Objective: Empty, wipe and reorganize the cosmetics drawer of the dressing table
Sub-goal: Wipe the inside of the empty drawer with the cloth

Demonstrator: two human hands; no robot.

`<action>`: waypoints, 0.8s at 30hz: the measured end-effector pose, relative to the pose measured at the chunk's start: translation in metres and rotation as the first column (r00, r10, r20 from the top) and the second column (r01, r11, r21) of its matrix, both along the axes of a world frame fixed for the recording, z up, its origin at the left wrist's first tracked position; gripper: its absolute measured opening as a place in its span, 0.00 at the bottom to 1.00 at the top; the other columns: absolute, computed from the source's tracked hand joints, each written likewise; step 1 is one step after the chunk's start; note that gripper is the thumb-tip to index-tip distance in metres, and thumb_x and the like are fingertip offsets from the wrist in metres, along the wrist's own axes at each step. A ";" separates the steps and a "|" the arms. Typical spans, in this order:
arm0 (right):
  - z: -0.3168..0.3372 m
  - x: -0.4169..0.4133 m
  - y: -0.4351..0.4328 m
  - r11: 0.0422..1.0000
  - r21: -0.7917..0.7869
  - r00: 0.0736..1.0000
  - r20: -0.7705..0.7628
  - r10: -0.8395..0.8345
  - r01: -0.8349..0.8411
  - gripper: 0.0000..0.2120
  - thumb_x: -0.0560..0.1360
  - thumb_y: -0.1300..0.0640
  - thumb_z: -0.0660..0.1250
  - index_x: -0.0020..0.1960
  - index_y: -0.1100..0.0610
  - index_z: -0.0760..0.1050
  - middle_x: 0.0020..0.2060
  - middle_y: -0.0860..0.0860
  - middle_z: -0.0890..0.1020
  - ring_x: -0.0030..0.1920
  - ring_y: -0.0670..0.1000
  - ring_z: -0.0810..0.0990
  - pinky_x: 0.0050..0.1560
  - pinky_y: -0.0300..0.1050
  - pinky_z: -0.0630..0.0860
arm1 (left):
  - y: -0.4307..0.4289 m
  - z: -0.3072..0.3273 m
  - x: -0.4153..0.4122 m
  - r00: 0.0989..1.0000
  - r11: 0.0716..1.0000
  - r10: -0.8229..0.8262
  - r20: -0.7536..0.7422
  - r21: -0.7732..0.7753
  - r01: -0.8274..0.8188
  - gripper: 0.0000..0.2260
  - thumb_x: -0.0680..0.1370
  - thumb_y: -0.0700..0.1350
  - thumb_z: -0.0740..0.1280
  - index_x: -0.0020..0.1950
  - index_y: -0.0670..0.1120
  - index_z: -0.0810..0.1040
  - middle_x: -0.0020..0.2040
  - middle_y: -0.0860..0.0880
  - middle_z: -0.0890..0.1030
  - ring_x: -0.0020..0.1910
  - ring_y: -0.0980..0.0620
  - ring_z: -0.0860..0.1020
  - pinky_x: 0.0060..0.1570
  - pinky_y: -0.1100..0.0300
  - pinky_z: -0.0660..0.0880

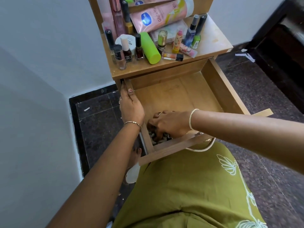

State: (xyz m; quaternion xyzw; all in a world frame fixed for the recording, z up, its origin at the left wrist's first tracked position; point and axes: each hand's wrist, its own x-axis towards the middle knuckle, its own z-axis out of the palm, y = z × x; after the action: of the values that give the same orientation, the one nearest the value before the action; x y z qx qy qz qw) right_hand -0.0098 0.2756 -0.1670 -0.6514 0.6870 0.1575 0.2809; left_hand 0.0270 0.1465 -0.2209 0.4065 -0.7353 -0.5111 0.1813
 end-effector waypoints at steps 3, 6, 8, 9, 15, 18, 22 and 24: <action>0.002 -0.001 0.000 1.000 0.026 0.999 0.032 -0.008 0.007 0.22 0.76 0.63 0.60 0.63 0.42 0.76 0.65 0.51 0.67 0.64 0.56 0.64 0.62 0.50 0.64 | 0.000 0.001 0.001 1.000 1.000 -0.008 -0.018 0.001 0.008 0.19 0.83 0.51 0.48 0.74 0.54 0.61 0.69 0.46 0.70 0.66 0.46 0.70 0.63 0.53 0.66; 0.004 -0.006 0.004 0.997 0.027 0.995 0.068 -0.073 0.071 0.22 0.76 0.62 0.59 0.62 0.42 0.77 0.65 0.47 0.70 0.66 0.53 0.64 0.65 0.50 0.63 | 0.000 0.001 0.002 0.999 1.000 -0.025 -0.026 -0.007 0.025 0.19 0.83 0.51 0.48 0.74 0.53 0.61 0.69 0.47 0.71 0.66 0.46 0.70 0.60 0.57 0.65; 0.005 -0.011 0.014 0.994 0.050 0.994 0.044 -0.103 0.101 0.22 0.76 0.63 0.59 0.62 0.42 0.77 0.65 0.45 0.72 0.66 0.52 0.66 0.65 0.53 0.65 | 0.000 0.001 0.002 0.999 1.000 -0.029 -0.034 0.006 0.029 0.19 0.83 0.51 0.48 0.74 0.53 0.60 0.69 0.47 0.71 0.66 0.47 0.70 0.58 0.60 0.63; 0.005 -0.015 0.020 0.990 0.073 0.993 0.018 -0.120 0.119 0.22 0.76 0.63 0.59 0.63 0.41 0.76 0.64 0.45 0.73 0.65 0.52 0.67 0.65 0.53 0.66 | 0.000 0.001 0.002 0.999 0.999 -0.030 -0.035 0.010 0.030 0.19 0.83 0.51 0.48 0.74 0.53 0.60 0.69 0.47 0.70 0.66 0.47 0.70 0.58 0.60 0.63; 0.017 -0.042 0.070 0.956 0.219 0.944 -0.308 -0.122 0.195 0.12 0.79 0.57 0.58 0.58 0.51 0.76 0.59 0.51 0.78 0.60 0.54 0.73 0.59 0.50 0.68 | 0.000 0.004 0.002 0.999 0.999 -0.031 -0.033 0.006 0.031 0.19 0.83 0.50 0.48 0.74 0.52 0.61 0.67 0.46 0.72 0.64 0.47 0.72 0.59 0.57 0.68; 0.022 -0.053 0.098 0.916 0.362 0.850 -0.525 0.044 0.176 0.14 0.81 0.51 0.56 0.60 0.54 0.74 0.60 0.51 0.77 0.62 0.53 0.72 0.61 0.49 0.64 | 0.000 0.004 0.002 0.999 0.999 -0.026 -0.031 0.019 0.027 0.19 0.83 0.50 0.48 0.74 0.52 0.61 0.66 0.46 0.73 0.62 0.47 0.73 0.58 0.58 0.68; 0.018 -0.058 0.113 0.862 0.482 0.788 -0.588 0.184 0.159 0.16 0.80 0.49 0.55 0.60 0.54 0.76 0.60 0.50 0.77 0.64 0.53 0.70 0.66 0.50 0.57 | -0.001 0.003 0.002 0.999 1.000 -0.030 -0.032 0.010 0.030 0.19 0.83 0.50 0.48 0.74 0.52 0.61 0.65 0.46 0.74 0.61 0.47 0.73 0.56 0.60 0.68; 0.012 -0.058 0.111 0.841 0.523 0.759 -0.600 0.252 0.134 0.15 0.80 0.50 0.55 0.59 0.52 0.77 0.60 0.50 0.76 0.64 0.53 0.71 0.69 0.52 0.54 | -0.001 0.003 0.002 0.999 0.999 -0.033 -0.030 0.006 0.033 0.19 0.83 0.50 0.48 0.73 0.53 0.62 0.64 0.46 0.74 0.60 0.47 0.74 0.56 0.59 0.68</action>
State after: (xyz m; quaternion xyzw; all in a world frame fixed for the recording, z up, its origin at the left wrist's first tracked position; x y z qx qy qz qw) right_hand -0.0680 0.3861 -0.1551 -0.4729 0.6464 0.5674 0.1910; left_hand 0.0288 0.1459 -0.2177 0.3873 -0.7374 -0.5223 0.1826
